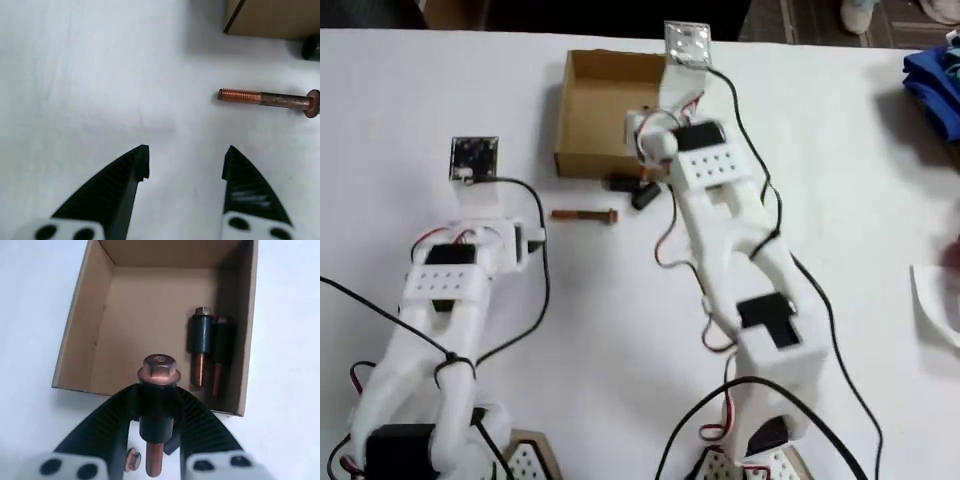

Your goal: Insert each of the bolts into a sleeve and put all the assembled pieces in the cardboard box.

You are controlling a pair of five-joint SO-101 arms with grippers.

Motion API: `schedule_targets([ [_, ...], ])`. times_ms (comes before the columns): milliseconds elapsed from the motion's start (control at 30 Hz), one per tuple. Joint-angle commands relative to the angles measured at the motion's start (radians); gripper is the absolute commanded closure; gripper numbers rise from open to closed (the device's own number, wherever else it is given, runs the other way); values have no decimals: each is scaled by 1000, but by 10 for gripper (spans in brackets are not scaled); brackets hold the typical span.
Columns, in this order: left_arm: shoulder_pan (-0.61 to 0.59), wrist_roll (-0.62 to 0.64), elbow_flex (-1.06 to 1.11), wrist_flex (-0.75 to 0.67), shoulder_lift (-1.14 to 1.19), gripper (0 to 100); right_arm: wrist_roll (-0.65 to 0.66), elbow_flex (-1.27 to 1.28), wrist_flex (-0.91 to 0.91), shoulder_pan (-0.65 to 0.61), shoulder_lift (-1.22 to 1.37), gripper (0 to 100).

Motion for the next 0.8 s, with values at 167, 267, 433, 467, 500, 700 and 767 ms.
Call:
schedule_targets([
  [167, -6, -6, 12, -21, 0, 747, 3, -644, 206, 31, 289, 979],
  [267, -5, -6, 18, -21, 0, 747, 9, -795, 188, 38, 395, 979],
  [433, -5, -6, 18, -21, 0, 747, 21, -971, 174, 42, 558, 979],
  [467, -5, -6, 18, -21, 0, 747, 48, -996, 174, 42, 585, 978],
  [500, -5, -6, 18, -21, 0, 747, 78, -1016, 174, 39, 611, 978],
  [700, -6, -6, 18, -21, 0, 747, 115, -1088, 137, 51, 717, 978],
  [767, -6, -6, 19, -21, 0, 747, 115, -1088, 116, 54, 731, 978],
])
